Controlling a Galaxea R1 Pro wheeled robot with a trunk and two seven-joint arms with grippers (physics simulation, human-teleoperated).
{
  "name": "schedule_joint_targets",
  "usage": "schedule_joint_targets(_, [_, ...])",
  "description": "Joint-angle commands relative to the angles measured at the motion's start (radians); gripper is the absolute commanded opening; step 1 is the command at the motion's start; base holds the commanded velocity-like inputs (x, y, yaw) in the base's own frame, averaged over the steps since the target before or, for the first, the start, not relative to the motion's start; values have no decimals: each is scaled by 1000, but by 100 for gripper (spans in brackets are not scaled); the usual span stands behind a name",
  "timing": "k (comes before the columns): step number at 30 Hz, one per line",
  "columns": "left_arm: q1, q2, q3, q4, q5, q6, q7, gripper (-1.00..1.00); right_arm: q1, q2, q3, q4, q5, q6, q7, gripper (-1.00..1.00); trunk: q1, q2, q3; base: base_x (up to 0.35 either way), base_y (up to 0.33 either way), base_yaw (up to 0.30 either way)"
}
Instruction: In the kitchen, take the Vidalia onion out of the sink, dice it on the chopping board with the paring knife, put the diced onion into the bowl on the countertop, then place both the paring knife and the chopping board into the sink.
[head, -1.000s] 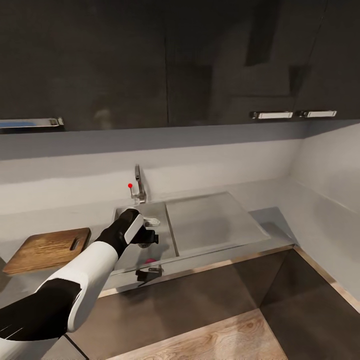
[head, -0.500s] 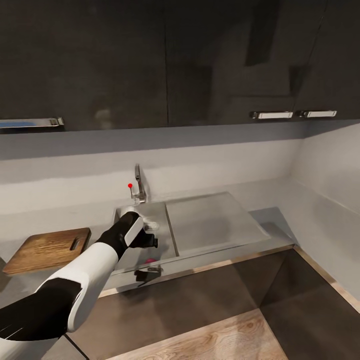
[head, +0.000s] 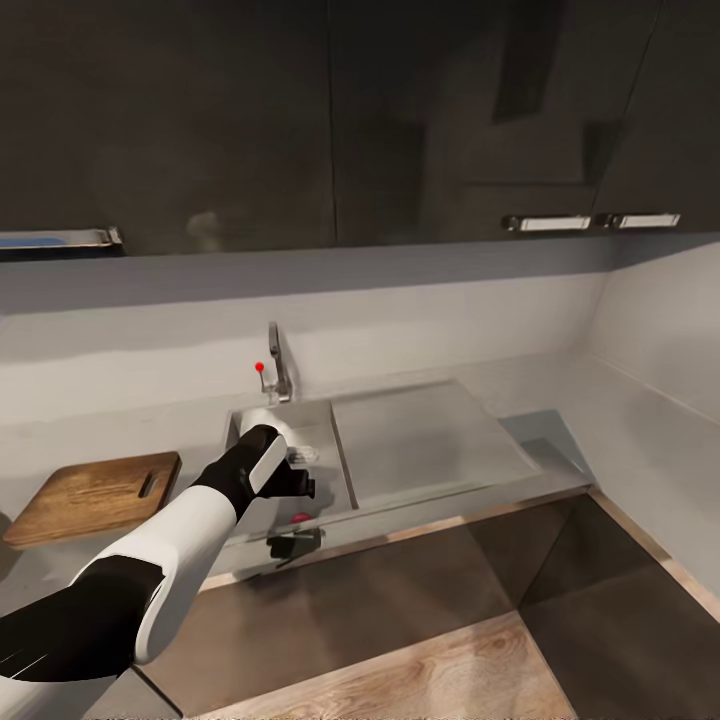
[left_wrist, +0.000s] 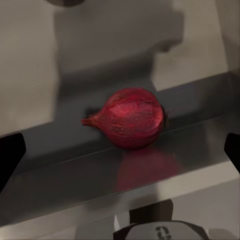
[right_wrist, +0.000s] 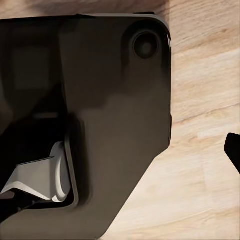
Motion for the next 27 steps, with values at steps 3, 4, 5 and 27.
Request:
schedule_joint_targets(3, [-1,0,-7,-1,10,3,8,100,0,-1,9,-2,-9,-3,-5,100,1,-2,-7,0,0,0])
schedule_joint_targets(4, [-1,0,-7,-1,10,3,8,100,0,-1,9,-2,-9,-3,-5,100,1,-2,-8,0,0,0])
schedule_joint_targets(5, [-1,0,-7,-1,10,3,8,100,0,-1,9,-2,-9,-3,-5,100,1,-2,-10,0,0,0])
schedule_joint_targets(27, [-1,4,-6,0,10,2,7,100,0,3,9,-2,-9,-2,-5,100,1,-2,-30,16,-1,0])
